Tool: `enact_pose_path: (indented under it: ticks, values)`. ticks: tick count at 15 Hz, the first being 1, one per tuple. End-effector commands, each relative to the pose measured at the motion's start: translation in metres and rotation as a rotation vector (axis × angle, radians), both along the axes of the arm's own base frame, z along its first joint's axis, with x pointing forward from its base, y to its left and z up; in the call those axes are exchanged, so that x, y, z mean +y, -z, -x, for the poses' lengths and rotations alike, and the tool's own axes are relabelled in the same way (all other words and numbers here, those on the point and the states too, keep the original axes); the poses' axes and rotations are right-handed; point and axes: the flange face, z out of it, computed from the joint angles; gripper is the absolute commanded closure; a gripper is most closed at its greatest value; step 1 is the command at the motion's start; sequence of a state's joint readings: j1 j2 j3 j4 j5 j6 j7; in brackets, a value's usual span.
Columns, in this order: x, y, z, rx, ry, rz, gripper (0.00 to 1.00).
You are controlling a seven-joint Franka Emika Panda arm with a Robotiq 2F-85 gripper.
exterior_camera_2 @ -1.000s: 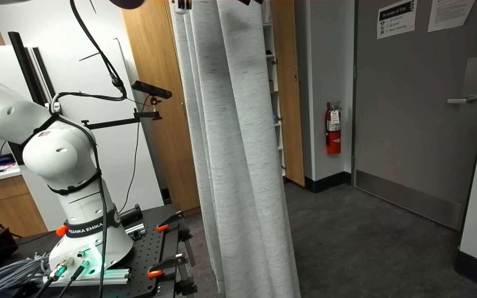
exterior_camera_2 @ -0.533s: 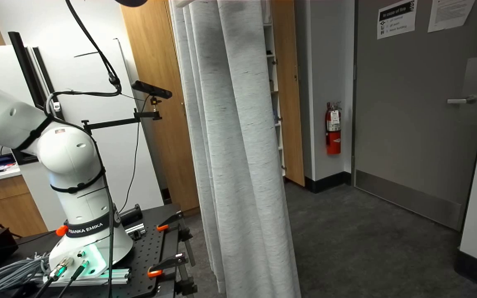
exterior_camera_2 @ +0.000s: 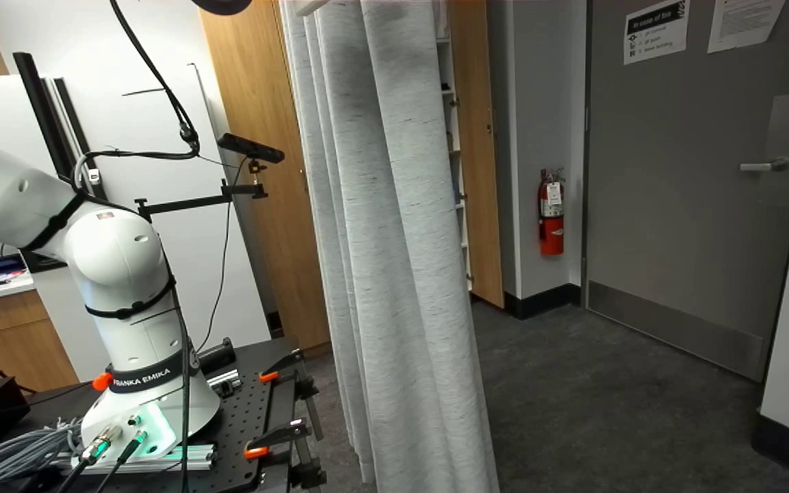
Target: Slide the curtain to the right to close it
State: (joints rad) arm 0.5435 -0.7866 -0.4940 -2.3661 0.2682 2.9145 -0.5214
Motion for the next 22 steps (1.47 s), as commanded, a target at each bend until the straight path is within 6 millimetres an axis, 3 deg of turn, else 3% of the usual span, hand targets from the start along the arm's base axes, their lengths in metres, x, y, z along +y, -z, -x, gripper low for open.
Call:
enact_pose_path:
  ticks: [1,7,10,15,22]
  values:
    - [0.013,-0.004,-0.003,-0.023,-0.055,0.052,0.00]
    - [0.061,-0.011,-0.004,-0.122,-0.256,0.198,0.00]
    - [0.076,-0.015,-0.005,-0.189,-0.316,0.246,0.00]
    - [0.080,-0.024,0.004,-0.279,-0.347,0.293,0.00]
    - [0.069,-0.015,0.029,-0.257,-0.385,0.291,0.00]
